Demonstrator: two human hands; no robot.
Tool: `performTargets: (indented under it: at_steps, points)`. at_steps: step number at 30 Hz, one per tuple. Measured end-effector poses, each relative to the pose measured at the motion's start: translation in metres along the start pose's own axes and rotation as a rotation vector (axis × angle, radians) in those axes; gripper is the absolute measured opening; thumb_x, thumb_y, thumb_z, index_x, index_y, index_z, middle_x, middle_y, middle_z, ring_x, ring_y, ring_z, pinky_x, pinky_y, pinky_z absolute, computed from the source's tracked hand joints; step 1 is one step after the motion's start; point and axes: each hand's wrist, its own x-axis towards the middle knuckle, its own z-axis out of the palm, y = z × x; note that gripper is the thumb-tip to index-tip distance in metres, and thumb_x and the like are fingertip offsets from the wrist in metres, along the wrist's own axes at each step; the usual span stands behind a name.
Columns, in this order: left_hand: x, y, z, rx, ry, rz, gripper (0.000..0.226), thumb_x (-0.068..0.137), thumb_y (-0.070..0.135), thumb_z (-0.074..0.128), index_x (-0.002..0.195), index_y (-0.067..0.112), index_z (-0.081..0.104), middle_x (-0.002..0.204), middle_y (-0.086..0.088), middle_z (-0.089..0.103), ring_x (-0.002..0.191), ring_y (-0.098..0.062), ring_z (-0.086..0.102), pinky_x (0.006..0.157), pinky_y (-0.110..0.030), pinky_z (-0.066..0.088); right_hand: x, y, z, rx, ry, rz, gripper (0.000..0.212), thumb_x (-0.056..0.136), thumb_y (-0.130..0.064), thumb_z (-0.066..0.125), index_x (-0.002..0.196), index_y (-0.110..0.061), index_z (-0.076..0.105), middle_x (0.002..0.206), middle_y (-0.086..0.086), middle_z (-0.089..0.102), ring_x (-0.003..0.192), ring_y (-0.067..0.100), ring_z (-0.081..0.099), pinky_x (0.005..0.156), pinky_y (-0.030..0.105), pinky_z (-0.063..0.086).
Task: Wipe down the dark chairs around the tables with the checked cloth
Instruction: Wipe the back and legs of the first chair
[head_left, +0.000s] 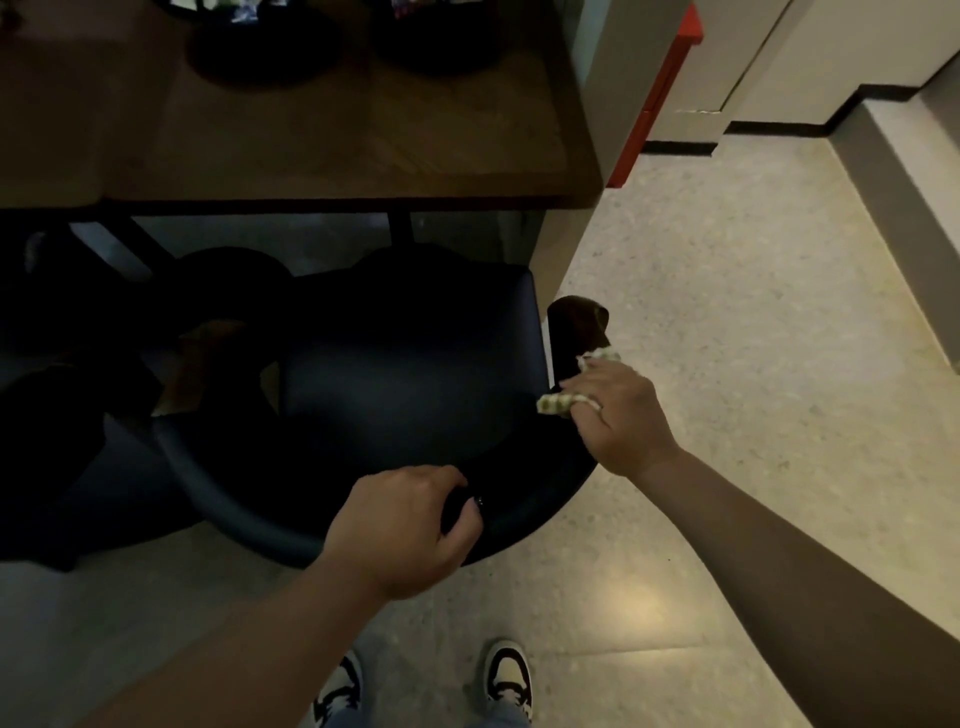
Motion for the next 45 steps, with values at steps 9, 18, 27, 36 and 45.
performTargets:
  at_steps: [9, 18, 27, 36, 45]
  points:
    - [-0.002, -0.004, -0.008, -0.11, -0.06, -0.024, 0.026, 0.096, 0.039, 0.041, 0.1, 0.023, 0.061, 0.089, 0.004, 0.065, 0.075, -0.016, 0.059, 0.062, -0.029, 0.042, -0.032, -0.065, 0.003, -0.218, -0.179, -0.075, 0.046, 0.081, -0.034, 0.037, 0.094, -0.013, 0.077, 0.096, 0.007, 0.074, 0.095, 0.027, 0.067, 0.101, 0.041, 0.041]
    - [-0.019, -0.1, -0.043, 0.146, -0.275, 0.235, 0.069, 0.086, 0.067, 0.013, 0.12, 0.029, 0.059, 0.113, 0.007, 0.065, 0.104, -0.015, 0.06, 0.084, -0.035, 0.05, 0.002, -0.029, -0.022, -0.327, -0.538, 0.105, 0.049, 0.094, -0.046, 0.031, 0.127, -0.027, 0.062, 0.135, -0.006, 0.057, 0.143, 0.015, 0.026, 0.117, 0.044, -0.011]
    - [-0.017, -0.101, -0.036, 0.141, -0.164, 0.259, 0.075, 0.077, 0.068, 0.007, 0.11, 0.032, 0.064, 0.103, 0.01, 0.067, 0.093, -0.014, 0.064, 0.073, -0.032, 0.051, -0.031, -0.096, -0.012, -0.312, -0.45, 0.034, 0.064, 0.088, -0.048, 0.021, 0.134, -0.02, 0.056, 0.137, 0.007, 0.055, 0.139, 0.026, 0.032, 0.106, 0.01, -0.016]
    - [-0.031, -0.113, -0.034, 0.139, 0.036, 0.213, 0.06, 0.089, 0.053, 0.03, 0.118, 0.016, 0.066, 0.12, -0.005, 0.066, 0.124, -0.024, 0.054, 0.1, -0.045, 0.045, -0.046, -0.155, 0.017, -0.506, -0.295, 0.001, 0.045, 0.084, -0.032, 0.041, 0.101, -0.008, 0.074, 0.101, 0.011, 0.073, 0.098, 0.032, 0.067, 0.108, 0.015, 0.012]
    - [-0.016, -0.211, -0.077, 0.014, -0.132, -0.098, 0.073, 0.092, 0.07, 0.019, 0.146, 0.027, 0.04, 0.16, 0.001, 0.021, 0.149, -0.013, 0.001, 0.12, -0.039, 0.006, -0.059, -0.207, 0.064, -0.338, -0.313, 0.107, 0.053, 0.088, -0.033, 0.031, 0.119, -0.009, 0.067, 0.117, 0.01, 0.067, 0.111, 0.027, 0.062, 0.111, 0.043, 0.026]
